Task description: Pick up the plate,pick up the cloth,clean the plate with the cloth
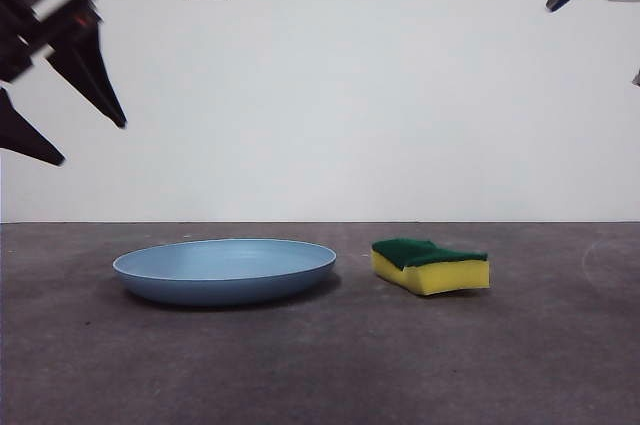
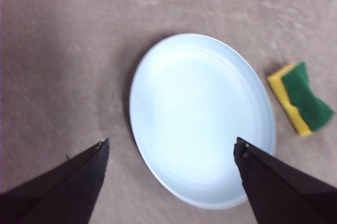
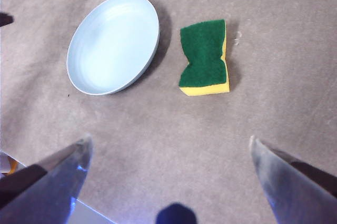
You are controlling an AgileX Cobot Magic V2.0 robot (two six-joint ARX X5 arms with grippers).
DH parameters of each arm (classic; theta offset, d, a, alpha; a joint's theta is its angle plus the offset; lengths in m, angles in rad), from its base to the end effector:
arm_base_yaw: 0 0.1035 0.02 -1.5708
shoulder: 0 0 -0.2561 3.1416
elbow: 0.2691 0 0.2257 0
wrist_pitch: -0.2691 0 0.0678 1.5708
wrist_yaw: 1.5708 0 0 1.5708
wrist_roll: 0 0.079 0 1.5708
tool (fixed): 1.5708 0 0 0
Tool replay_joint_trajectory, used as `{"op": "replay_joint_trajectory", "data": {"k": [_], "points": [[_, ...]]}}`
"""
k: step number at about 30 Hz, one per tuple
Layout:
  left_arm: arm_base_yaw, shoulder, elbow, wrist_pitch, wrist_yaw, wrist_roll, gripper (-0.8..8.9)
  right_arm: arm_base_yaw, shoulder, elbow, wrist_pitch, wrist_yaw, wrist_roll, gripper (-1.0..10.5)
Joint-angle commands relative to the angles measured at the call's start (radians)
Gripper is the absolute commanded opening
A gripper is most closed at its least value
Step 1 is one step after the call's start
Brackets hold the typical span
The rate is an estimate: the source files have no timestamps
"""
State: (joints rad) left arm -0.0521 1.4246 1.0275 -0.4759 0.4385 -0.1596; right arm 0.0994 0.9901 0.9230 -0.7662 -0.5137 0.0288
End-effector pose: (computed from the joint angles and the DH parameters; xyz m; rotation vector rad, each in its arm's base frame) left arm 0.2939 -0.0489 0.2213 -0.3158 0.9017 -0.3897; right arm 0.1877 0.0577 0.2618 0.2003 0.8364 0.5650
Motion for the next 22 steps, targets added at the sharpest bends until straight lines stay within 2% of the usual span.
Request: {"op": "replay_joint_trajectory", "data": {"k": [1, 15, 22], "points": [[-0.017, 0.087, 0.047, -0.001, -0.028, 0.006, 4.0, 0.001, 0.0, 0.004, 0.002, -0.003, -0.008, 5.0], [-0.089, 0.338, 0.1, 0.06, -0.145, 0.003, 3.99, 0.001, 0.0, 0.004, 0.003, -0.003, -0.009, 5.0], [-0.105, 0.391, 0.1, 0.101, -0.149, 0.002, 3.99, 0.001, 0.0, 0.004, 0.003, -0.002, -0.009, 5.0]]}}
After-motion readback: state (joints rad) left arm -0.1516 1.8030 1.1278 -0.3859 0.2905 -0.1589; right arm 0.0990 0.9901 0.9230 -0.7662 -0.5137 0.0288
